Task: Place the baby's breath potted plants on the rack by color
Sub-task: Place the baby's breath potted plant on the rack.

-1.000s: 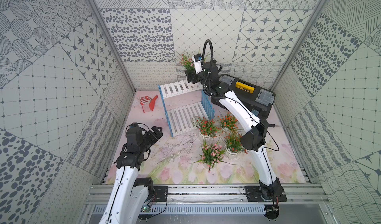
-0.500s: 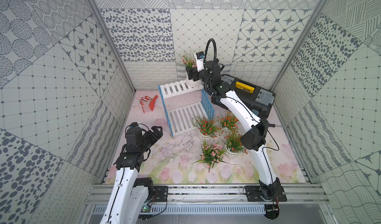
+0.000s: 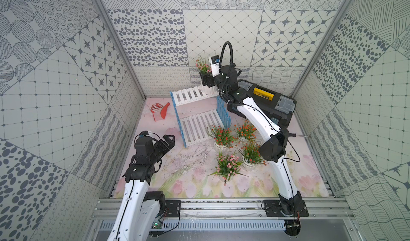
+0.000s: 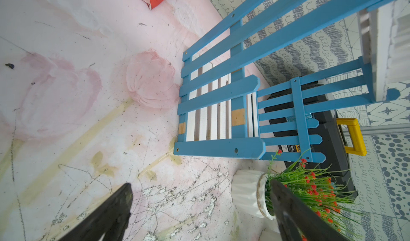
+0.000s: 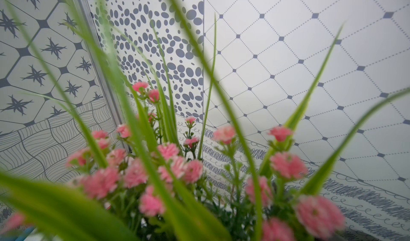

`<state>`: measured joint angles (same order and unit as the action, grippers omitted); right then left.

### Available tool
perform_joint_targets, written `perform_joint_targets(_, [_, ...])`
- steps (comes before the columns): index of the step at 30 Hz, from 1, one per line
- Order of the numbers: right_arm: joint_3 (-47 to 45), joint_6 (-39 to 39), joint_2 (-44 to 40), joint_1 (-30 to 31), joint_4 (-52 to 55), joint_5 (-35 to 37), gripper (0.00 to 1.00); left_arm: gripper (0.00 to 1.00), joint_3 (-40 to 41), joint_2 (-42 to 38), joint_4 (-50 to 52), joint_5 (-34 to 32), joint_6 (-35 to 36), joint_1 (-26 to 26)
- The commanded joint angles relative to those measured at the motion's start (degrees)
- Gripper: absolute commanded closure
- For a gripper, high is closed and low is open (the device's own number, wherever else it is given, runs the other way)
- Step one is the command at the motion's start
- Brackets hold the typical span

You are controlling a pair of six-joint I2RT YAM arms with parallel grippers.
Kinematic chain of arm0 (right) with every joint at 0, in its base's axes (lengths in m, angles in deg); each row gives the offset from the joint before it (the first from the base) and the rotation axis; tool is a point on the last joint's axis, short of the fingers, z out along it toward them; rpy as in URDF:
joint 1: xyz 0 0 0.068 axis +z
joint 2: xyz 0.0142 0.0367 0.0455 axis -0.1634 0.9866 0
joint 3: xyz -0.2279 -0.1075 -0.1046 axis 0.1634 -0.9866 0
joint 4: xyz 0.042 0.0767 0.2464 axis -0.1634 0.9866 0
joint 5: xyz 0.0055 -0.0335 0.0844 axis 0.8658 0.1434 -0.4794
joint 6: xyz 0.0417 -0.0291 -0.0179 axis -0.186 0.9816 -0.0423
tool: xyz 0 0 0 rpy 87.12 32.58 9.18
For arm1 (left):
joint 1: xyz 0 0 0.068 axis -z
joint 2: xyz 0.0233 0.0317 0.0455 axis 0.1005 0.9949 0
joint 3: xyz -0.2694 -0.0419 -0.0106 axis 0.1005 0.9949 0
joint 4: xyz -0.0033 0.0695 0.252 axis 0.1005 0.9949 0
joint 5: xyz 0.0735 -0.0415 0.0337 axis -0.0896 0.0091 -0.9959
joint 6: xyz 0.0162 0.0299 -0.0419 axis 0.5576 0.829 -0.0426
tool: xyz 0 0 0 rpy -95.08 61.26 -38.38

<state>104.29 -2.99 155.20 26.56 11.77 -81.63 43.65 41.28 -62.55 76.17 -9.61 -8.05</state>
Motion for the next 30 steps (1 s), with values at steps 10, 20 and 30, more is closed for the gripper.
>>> perform_joint_targets(10, [-1.48, 1.08, -0.96, 0.2, -4.42, -1.28, 0.02, 0.02, 0.37, -0.11, -2.36, 0.17, 1.32, -0.2])
perform_joint_targets(20, [-11.91, 1.37, -8.18, -0.05, -10.1, -3.05, 0.02, 0.02, 0.39, -0.21, -2.23, -0.09, 1.33, -0.2])
perform_joint_targets(30, [-13.86, 1.11, -12.56, -0.26, -6.23, -3.56, 0.02, 0.02, 0.28, -0.56, -1.87, -0.2, 1.23, -0.26])
